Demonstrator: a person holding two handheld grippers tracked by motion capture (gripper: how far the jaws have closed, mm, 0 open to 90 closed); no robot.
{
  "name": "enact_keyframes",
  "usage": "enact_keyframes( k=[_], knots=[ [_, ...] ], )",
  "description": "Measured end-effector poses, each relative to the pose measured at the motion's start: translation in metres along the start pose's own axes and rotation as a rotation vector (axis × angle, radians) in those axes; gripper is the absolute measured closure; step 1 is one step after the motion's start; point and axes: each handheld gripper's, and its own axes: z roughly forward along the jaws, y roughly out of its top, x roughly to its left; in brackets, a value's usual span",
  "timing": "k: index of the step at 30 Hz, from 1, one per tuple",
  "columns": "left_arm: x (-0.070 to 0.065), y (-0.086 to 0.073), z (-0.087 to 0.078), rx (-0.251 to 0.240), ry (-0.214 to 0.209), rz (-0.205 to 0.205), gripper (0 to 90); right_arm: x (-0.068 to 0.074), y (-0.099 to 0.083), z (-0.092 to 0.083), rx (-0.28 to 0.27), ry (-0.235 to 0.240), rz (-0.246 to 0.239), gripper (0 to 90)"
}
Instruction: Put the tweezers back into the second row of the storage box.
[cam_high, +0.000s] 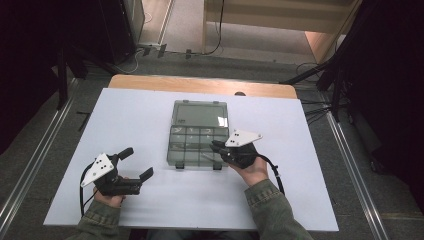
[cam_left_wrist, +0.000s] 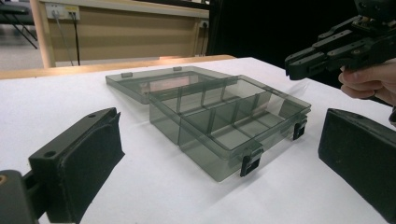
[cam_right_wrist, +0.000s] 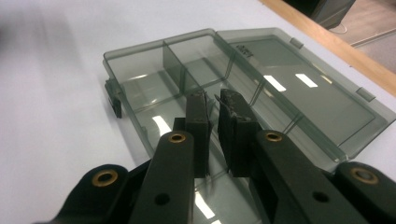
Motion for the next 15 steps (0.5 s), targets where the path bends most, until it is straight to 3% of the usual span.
enact_keyframes(
  k=[4, 7, 8, 9, 13, 15],
  knots=[
    [0.0, 0.0, 0.0, -0.002, 0.0, -0.001, 0.0, 0.0, 0.001, -0.003, -0.012, -0.024, 0.005, 68.0],
    [0.0, 0.0, 0.0, -0.001, 0.0, 0.0, 0.0, 0.0, 0.002, -0.006, -0.022, -0.06, 0.042, 48.3],
    [0.0, 0.0, 0.0, -0.002, 0.0, 0.0, 0.0, -0.001, 0.003, -0.009, -0.035, -0.066, 0.08, 35.2],
    [0.0, 0.0, 0.0, -0.002, 0.0, 0.001, 0.0, -0.001, 0.003, -0.009, -0.035, -0.066, 0.08, 35.2],
    [0.0, 0.0, 0.0, -0.003, 0.0, -0.001, 0.0, 0.001, 0.003, -0.015, -0.069, -0.049, 0.108, 17.5],
    [0.0, 0.0, 0.0, -0.003, 0.0, -0.001, 0.0, 0.002, 0.003, -0.017, -0.071, -0.045, 0.114, 14.6]
  ],
)
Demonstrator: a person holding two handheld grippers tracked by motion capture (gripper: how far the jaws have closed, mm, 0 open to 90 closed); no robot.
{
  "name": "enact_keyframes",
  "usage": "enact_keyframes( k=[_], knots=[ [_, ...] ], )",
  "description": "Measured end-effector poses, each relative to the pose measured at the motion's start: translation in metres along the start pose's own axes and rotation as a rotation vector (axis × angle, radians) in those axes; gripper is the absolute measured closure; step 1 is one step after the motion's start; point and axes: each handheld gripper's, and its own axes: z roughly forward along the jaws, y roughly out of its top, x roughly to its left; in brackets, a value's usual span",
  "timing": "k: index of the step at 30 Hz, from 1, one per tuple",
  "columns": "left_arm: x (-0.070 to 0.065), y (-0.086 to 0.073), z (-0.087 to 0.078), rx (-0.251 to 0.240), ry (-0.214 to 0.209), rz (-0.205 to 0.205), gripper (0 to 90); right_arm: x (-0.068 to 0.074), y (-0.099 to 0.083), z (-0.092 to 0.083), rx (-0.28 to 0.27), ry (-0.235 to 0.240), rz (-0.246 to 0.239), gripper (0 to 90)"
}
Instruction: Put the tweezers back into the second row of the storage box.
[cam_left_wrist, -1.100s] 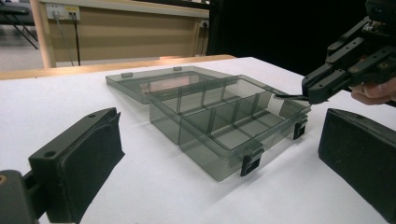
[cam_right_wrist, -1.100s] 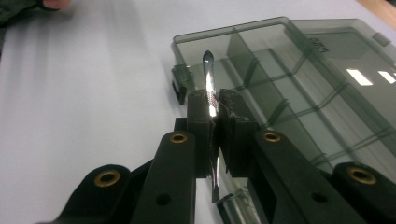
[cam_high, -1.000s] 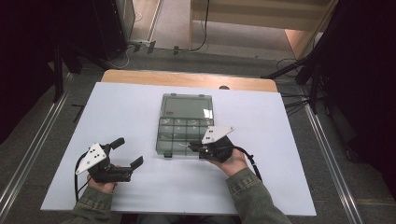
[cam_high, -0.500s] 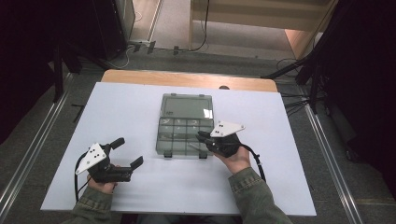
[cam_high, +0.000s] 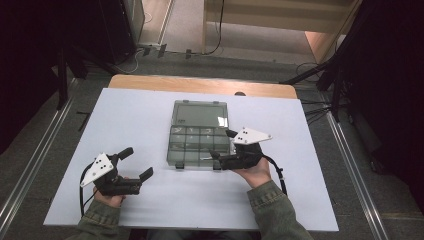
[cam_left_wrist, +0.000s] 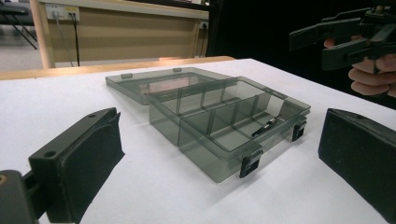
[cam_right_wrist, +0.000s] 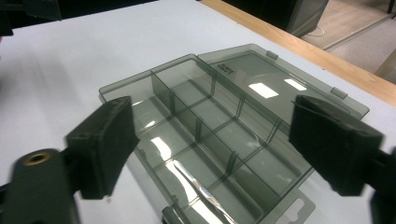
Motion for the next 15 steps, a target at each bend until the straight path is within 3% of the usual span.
enact_keyframes(
  k=[2, 5, 7, 10, 13, 15],
  knots=[
    [0.0, 0.0, 0.0, -0.001, 0.0, -0.001, 0.0, 0.001, 0.0, -0.003, -0.008, -0.003, 0.002, 12.0],
    [0.0, 0.0, 0.0, -0.002, -0.001, -0.004, 0.0, 0.003, -0.001, -0.006, -0.008, -0.028, 0.026, 0.0],
    [0.0, 0.0, 0.0, -0.002, -0.002, -0.005, 0.0, 0.004, -0.008, -0.014, -0.055, -0.04, 0.063, 0.0],
    [0.001, 0.0, 0.0, -0.004, -0.004, -0.009, 0.0, 0.002, -0.012, -0.019, -0.051, -0.052, 0.085, 0.0],
    [0.001, 0.001, 0.0, -0.008, -0.005, -0.014, 0.0, -0.001, -0.018, -0.028, -0.117, -0.077, 0.115, 0.0],
    [0.001, 0.001, 0.0, -0.01, -0.006, -0.017, 0.0, -0.004, -0.021, -0.033, -0.133, -0.101, 0.135, 0.0]
  ],
)
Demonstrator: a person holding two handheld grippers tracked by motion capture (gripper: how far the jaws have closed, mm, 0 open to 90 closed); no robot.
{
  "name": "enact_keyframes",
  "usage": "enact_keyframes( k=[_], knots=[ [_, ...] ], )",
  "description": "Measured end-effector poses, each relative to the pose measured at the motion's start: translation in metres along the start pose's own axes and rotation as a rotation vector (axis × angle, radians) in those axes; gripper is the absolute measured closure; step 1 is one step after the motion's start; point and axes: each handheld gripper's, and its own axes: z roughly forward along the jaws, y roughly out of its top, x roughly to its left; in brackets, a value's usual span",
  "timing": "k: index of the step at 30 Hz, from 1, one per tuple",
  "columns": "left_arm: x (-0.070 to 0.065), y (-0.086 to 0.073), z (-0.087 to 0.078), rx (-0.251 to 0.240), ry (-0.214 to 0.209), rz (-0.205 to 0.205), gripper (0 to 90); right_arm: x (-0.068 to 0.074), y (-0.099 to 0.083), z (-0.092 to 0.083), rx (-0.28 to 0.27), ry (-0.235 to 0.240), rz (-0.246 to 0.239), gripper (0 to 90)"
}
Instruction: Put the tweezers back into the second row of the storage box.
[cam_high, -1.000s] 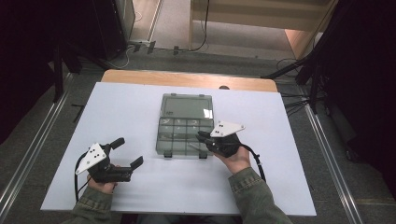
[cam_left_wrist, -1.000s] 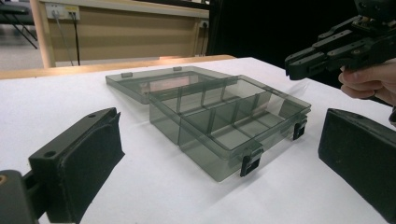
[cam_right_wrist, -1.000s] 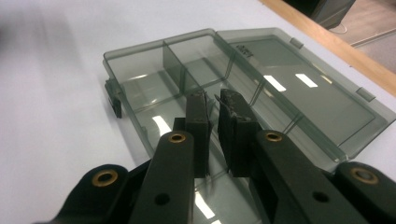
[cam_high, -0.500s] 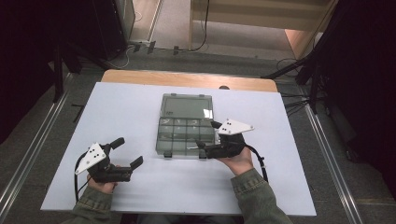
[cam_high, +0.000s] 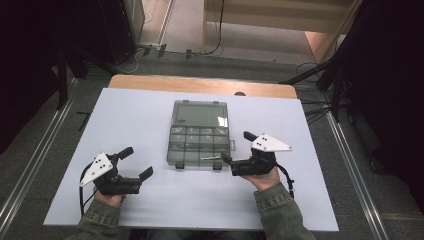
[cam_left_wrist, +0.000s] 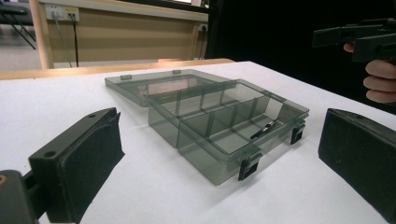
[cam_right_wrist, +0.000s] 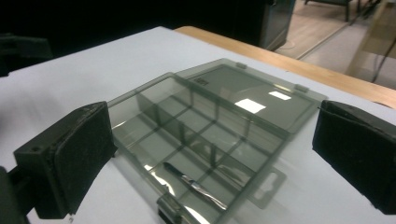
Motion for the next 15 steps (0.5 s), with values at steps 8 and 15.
enact_keyframes(
  k=[8, 15],
  knots=[
    [0.0, 0.0, 0.0, -0.007, -0.002, -0.006, 0.0, -0.01, -0.013, -0.025, -0.052, -0.069, 0.045, 0.0],
    [0.0, 0.0, 0.001, -0.011, 0.001, -0.008, 0.0, -0.02, -0.033, -0.045, -0.079, -0.111, 0.079, 0.0]
  ],
)
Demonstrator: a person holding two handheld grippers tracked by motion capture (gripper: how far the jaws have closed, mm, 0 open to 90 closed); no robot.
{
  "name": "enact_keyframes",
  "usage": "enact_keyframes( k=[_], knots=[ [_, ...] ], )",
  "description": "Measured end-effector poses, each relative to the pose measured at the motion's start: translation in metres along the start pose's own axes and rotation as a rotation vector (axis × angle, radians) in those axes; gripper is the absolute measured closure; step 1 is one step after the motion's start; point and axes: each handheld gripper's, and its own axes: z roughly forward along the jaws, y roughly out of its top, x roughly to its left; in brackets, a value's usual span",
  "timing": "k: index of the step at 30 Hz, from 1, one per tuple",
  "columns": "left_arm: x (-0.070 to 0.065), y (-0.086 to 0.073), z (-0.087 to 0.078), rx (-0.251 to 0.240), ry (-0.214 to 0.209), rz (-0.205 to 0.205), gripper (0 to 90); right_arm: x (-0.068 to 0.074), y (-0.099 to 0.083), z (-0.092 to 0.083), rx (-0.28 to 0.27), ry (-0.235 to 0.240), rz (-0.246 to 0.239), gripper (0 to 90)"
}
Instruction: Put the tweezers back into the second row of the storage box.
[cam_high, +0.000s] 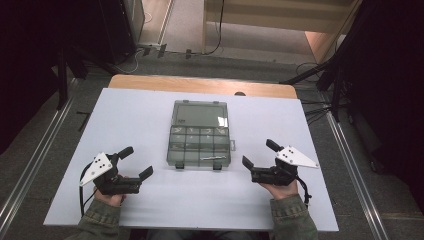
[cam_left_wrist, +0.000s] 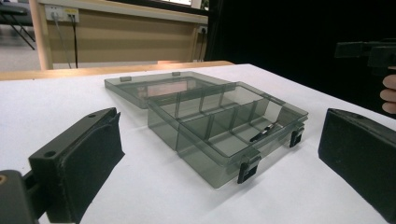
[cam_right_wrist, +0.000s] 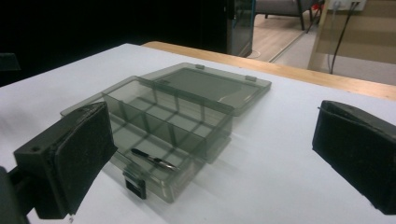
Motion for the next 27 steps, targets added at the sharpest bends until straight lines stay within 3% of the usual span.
enact_keyframes(
  k=[14, 27],
  knots=[
    [0.001, 0.0, 0.0, -0.005, 0.015, 0.004, 0.0, -0.009, -0.024, -0.028, -0.013, -0.034, 0.023, 0.0],
    [0.001, 0.0, 0.001, -0.002, 0.01, 0.002, 0.0, -0.02, -0.044, -0.056, -0.074, -0.063, 0.021, 0.0]
  ],
)
